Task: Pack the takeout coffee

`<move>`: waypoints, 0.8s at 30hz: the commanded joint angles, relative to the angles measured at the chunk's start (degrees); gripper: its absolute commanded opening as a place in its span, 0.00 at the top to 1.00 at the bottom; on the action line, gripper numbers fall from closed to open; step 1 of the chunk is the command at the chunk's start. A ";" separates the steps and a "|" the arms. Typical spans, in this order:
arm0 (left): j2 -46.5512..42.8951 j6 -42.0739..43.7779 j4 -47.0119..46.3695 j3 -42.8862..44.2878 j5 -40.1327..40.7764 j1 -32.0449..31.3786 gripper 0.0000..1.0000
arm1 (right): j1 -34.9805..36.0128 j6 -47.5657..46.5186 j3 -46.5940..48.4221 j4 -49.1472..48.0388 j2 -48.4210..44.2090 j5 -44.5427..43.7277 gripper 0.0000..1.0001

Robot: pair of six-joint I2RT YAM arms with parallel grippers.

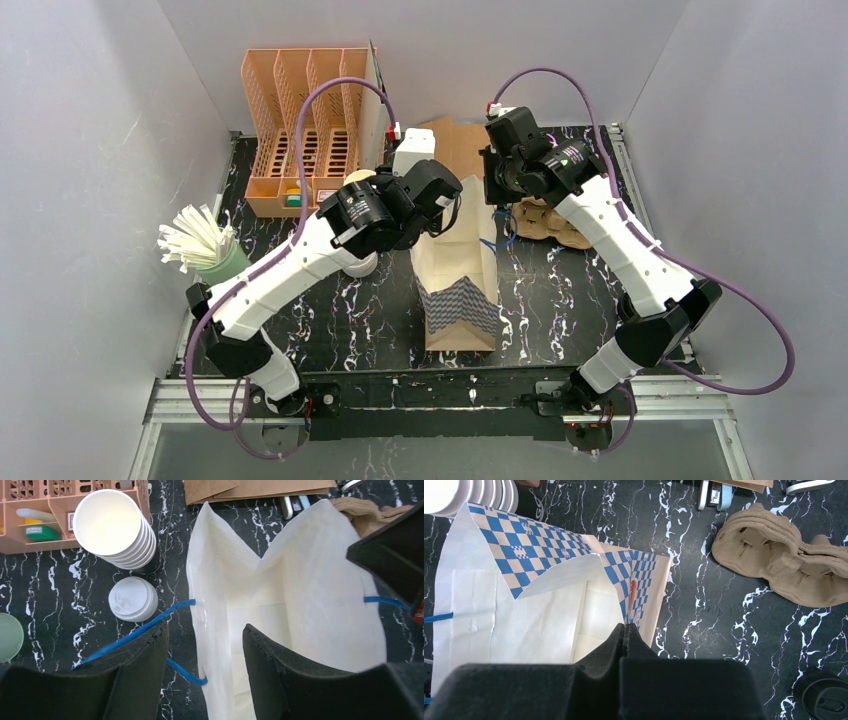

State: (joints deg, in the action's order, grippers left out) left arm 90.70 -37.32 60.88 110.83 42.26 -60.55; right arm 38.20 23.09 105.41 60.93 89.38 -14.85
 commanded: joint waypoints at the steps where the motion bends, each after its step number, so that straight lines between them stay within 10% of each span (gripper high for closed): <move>1: -0.32 -0.80 2.11 -1.83 1.99 1.67 0.45 | -0.38 -0.48 0.36 -2.30 -1.23 -0.02 0.99; 24: -0.93 1.82 -8.16 -12.85 -14.34 10.32 0.51 | -0.59 -0.41 -2.90 -4.56 -3.06 -1.00 0.99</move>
State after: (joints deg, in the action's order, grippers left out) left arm 90.67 -36.10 53.71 99.29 30.28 -50.65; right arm 38.20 22.81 103.11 59.00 89.08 -14.90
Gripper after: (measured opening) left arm 0.522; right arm 0.031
